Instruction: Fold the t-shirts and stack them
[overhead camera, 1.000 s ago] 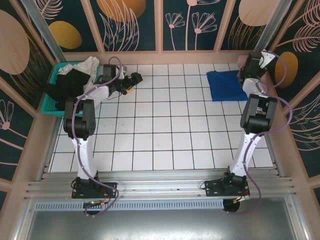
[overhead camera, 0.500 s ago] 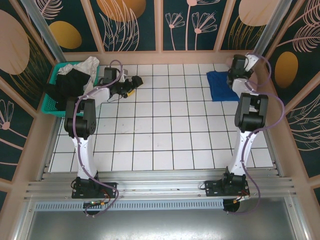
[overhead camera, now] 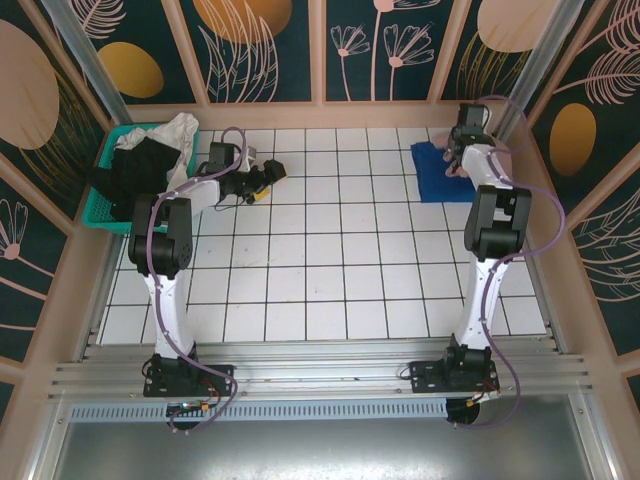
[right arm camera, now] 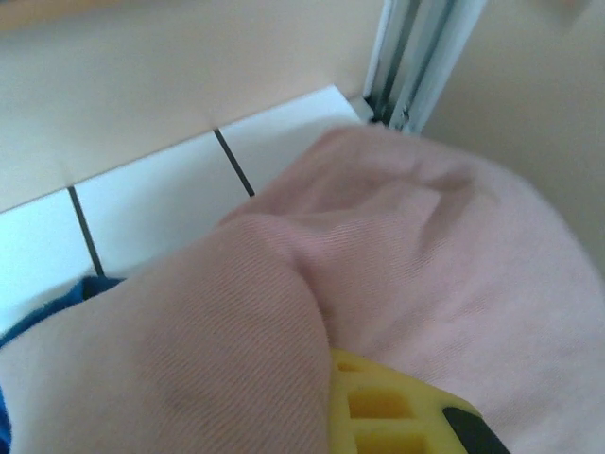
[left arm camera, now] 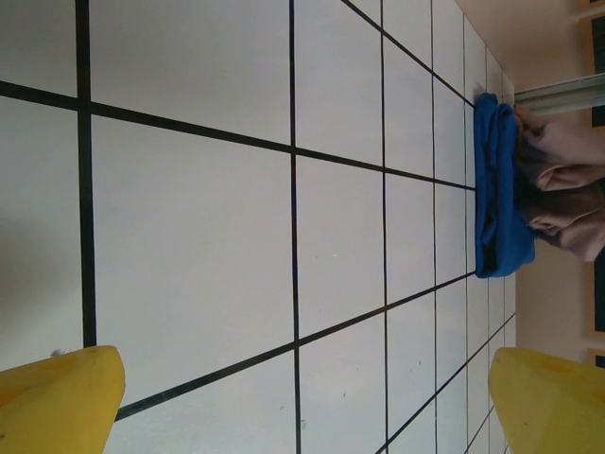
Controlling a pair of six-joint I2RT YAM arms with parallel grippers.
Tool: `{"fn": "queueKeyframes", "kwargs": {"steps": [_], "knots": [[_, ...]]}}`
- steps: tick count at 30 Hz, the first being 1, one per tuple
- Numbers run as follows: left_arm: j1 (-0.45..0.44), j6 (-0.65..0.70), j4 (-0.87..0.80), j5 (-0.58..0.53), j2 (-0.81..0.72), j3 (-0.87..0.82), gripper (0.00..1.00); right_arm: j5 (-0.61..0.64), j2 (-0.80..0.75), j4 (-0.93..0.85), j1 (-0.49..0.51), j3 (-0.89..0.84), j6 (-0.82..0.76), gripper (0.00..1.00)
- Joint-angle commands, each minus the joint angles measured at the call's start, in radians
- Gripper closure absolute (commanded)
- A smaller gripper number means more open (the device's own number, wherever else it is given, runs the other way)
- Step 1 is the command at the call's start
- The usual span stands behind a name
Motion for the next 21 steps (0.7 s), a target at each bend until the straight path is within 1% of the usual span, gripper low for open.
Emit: {"fn": "queueKeyframes", "kwargs": {"steps": [1, 5, 7, 9, 11, 13, 15, 17, 19, 21], "knots": [[-0.001, 0.021, 0.027, 0.022, -0.023, -0.009, 0.02, -0.059, 0.013, -0.162, 0.02, 0.108, -0.089, 1.0], [-0.001, 0.017, 0.033, 0.028, -0.022, -0.024, 0.02, -0.07, 0.104, -0.306, 0.03, 0.209, -0.167, 1.0], [0.0, 0.02, 0.033, 0.027, -0.025, -0.029, 0.02, -0.102, 0.139, -0.346, 0.03, 0.247, -0.186, 1.0], [-0.001, 0.02, 0.034, 0.024, -0.028, -0.034, 0.02, -0.131, 0.153, -0.352, 0.041, 0.248, -0.202, 1.0], [-0.001, 0.006, 0.055, 0.017, -0.037, -0.05, 0.02, -0.178, 0.146, -0.334, 0.059, 0.223, -0.229, 1.0], [-0.008, -0.021, 0.098, -0.016, -0.063, -0.081, 0.01, -0.209, 0.126, -0.305, 0.08, 0.181, -0.263, 1.0], [-0.032, -0.034, 0.143, -0.032, -0.087, -0.099, 0.01, -0.203, 0.094, -0.273, 0.104, 0.134, -0.286, 1.0], [-0.069, -0.036, 0.146, -0.038, -0.084, -0.081, 0.02, -0.214, 0.05, -0.235, 0.127, 0.076, -0.289, 1.0], [-0.109, -0.04, 0.148, -0.048, -0.073, -0.055, 0.01, -0.27, 0.01, -0.217, 0.142, 0.034, -0.288, 1.0], [-0.15, -0.033, 0.143, -0.063, -0.055, -0.017, 0.01, -0.298, -0.035, -0.19, 0.162, -0.026, -0.297, 1.0]]}}
